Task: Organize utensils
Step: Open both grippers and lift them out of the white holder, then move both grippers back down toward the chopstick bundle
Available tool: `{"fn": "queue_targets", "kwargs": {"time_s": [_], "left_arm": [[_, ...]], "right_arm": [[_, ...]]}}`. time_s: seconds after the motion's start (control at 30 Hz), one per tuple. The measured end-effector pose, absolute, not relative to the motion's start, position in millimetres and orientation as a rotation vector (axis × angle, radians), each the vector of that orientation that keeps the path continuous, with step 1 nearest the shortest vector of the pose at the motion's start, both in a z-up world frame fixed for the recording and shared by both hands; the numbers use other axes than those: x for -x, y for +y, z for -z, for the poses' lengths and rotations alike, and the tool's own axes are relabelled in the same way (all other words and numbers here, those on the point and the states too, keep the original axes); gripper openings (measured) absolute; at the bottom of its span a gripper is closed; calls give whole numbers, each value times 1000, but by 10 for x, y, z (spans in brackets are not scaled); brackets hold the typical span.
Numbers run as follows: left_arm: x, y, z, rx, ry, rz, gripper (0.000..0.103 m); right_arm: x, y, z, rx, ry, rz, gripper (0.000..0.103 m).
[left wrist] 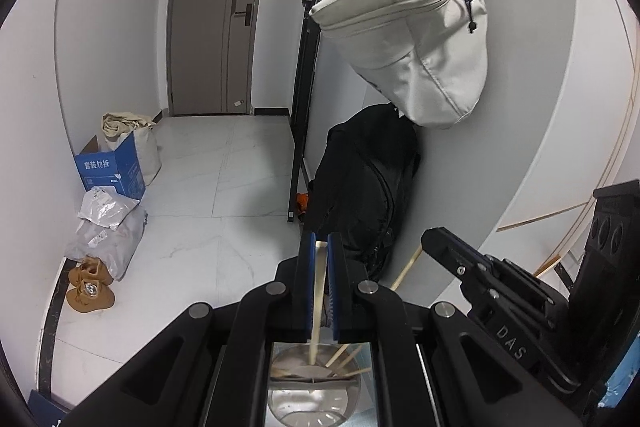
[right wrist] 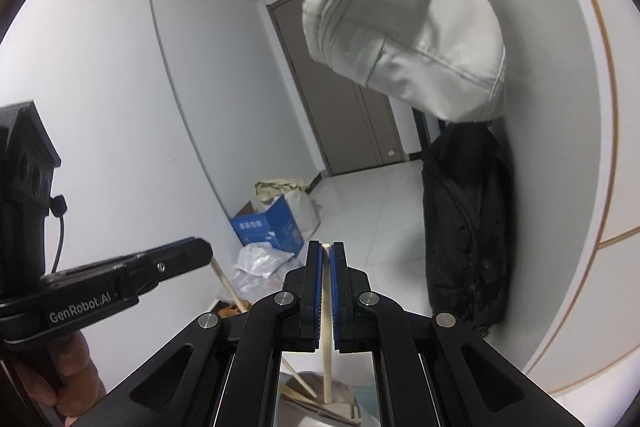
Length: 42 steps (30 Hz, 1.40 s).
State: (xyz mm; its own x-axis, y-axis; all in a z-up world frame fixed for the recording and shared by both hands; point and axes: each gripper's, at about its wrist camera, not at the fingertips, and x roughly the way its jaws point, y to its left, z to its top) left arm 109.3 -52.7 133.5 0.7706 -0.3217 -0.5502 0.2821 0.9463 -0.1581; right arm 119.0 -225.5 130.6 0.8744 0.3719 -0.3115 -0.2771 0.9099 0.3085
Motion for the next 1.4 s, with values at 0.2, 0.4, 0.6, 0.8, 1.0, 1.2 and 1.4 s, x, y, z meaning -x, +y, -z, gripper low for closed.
{"fn": "queue_targets", "kwargs": {"time_s": [0.2, 0.4, 0.6, 0.8, 1.0, 1.2, 1.4], "left_arm": [[-1185, -562, -1132, 48, 617, 333, 2], [-1251, -534, -923, 59, 683, 351, 2], [-1301, -461, -794, 107, 767, 370, 2], [-1325, -423, -723, 137, 851, 397, 30], [-1232, -242, -684, 180, 852, 329, 51], [-1020, -174, -764, 161, 817, 243, 55], [-804, -120, -802, 149, 779, 202, 57]], "right_arm": [[-1324, -2251, -1121, -252, 397, -339, 3], [-1347, -2220, -895, -238, 436, -347, 3], [-1336, -2184, -741, -234, 486, -372, 3], [-1384, -2110, -597, -243, 586, -431, 6], [-1277, -2201, -406, -309, 664, -425, 11], [-1022, -2364, -408, -353, 656, -398, 31], [-751, -2404, -512, -378, 630, -385, 45]]}}
